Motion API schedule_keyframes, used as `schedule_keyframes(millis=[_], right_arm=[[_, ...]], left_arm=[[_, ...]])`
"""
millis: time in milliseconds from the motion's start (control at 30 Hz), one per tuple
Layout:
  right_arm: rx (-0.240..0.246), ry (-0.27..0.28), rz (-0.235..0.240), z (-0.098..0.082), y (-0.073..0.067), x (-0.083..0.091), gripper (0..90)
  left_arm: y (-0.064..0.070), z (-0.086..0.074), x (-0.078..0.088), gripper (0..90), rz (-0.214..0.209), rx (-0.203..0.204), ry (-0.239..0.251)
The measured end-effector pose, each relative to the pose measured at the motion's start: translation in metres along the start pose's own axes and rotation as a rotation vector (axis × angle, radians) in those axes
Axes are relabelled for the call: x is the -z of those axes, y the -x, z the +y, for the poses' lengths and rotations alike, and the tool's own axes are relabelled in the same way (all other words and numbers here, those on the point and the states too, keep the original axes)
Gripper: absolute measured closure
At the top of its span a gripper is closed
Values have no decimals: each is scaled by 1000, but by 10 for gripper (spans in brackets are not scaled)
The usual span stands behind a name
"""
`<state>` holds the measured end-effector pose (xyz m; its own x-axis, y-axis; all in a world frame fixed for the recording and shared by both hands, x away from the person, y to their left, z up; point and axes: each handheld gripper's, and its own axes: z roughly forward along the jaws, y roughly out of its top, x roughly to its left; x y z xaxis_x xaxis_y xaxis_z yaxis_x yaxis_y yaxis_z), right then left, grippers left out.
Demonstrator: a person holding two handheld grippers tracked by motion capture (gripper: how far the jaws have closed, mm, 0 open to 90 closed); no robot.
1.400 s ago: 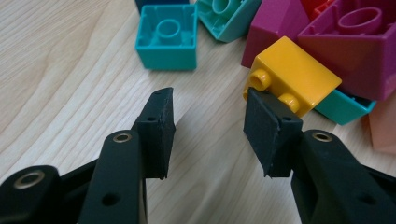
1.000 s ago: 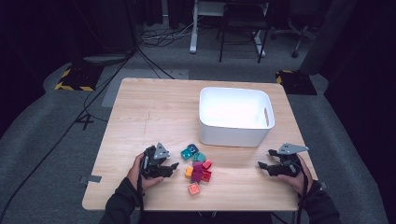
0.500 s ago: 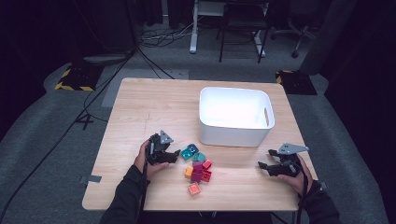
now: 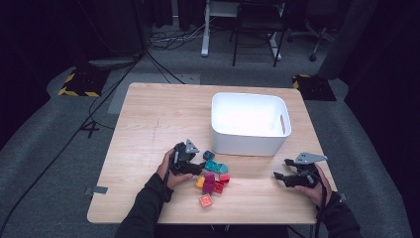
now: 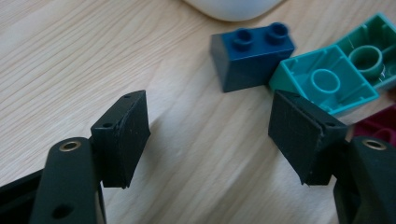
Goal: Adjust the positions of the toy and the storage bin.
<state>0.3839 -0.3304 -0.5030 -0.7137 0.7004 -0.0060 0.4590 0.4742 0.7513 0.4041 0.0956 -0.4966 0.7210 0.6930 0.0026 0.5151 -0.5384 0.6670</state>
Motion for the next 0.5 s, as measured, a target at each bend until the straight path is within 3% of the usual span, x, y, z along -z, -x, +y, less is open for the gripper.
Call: schedule_keyframes(millis=[33,100,167,200,300,333,467,500], right_arm=[[0,0,0,0,0,0,235],[2,-2,2,0,0,0,235],[2,-2,2,0,0,0,235],[2,-2,2,0,0,0,235],[3,-3,3,0,0,0,234],[12,-6,3,0,1,0,234],[4,-3,3,0,0,0,234],[4,-3,3,0,0,0,234]], left_arm=[[0,0,-1,291,-10,-4,7],[-4,0,1,286,22,-5,9],[-10,-1,4,284,25,25,26],[-13,-1,6,284,50,35,35],[-25,3,5,284,70,94,71],[-27,5,3,284,80,121,69],[-33,13,-10,276,107,124,53],[-34,15,-13,276,97,137,44]])
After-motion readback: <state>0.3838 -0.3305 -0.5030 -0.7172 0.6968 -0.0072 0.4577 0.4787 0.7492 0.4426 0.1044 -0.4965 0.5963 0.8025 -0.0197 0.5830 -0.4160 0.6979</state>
